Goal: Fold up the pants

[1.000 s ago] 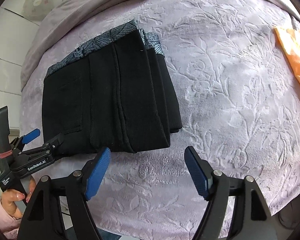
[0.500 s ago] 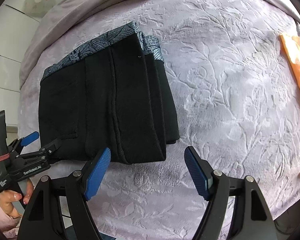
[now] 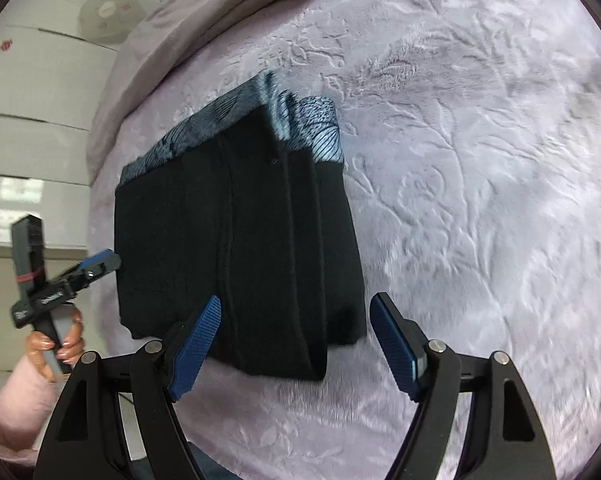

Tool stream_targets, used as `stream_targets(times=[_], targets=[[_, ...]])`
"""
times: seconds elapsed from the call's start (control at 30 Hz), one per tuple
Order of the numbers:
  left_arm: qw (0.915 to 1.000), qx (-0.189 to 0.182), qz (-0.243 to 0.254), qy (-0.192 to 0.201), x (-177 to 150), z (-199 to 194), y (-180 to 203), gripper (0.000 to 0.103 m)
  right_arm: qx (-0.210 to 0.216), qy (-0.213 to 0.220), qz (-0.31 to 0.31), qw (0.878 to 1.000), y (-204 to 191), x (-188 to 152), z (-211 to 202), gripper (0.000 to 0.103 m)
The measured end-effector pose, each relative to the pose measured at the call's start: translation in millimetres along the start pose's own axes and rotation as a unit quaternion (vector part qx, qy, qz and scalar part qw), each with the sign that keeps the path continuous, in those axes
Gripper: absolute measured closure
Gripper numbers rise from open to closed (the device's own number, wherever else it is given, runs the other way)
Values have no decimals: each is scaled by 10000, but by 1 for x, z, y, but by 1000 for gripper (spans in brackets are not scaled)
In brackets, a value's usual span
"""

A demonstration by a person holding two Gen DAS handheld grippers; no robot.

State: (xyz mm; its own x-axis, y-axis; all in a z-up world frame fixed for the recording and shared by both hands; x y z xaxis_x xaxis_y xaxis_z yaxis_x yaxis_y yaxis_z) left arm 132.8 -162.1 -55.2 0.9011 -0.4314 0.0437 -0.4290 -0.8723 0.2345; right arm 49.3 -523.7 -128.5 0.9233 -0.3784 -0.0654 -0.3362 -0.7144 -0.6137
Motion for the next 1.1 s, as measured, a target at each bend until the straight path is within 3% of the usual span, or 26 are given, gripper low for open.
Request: stream_targets(times=[0.23,0.5,0.53,0.67,0.7,0.83,1.1], targets=[[9961,-852,156,-174,4,21,13,1,659,-179,69,9976,19,23,16,23],[9964,-824,172,-82,11,37,19,1,1343,-464,81,9898,27,42,36,23],[9969,-777,136,-32,10,36,19,3,1400,-505,161,9887,28,43,37,24],[9963,-788,257,221,5,23,34,37,1558,-487,372,9859,28,41,33,43],[9961,-786,315,255,4,18,39,40,1613,-438,391,9852,27,38,28,46],[9952,-864,284,350,-4,-3,45,47,1958,-265,553,9787,24,25,7,60],[9951,-862,311,367,-46,-48,39,47,2468,-221,665,9665,-1,-17,-27,61]])
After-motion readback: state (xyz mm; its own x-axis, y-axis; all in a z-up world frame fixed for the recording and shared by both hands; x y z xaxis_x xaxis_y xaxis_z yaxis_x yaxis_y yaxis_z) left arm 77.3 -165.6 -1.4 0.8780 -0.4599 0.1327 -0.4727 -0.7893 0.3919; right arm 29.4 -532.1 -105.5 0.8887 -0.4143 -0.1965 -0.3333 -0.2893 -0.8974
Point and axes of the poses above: each gripper's, at about its wrist camera, not at the fingertips, and z roughly the way its jaws point, y to its right, x to its top, the point moved 3 cm from there along z, roughly the way its jaws point, and after that the axes turned 6 degrees about -y, right-handed, at the moved point
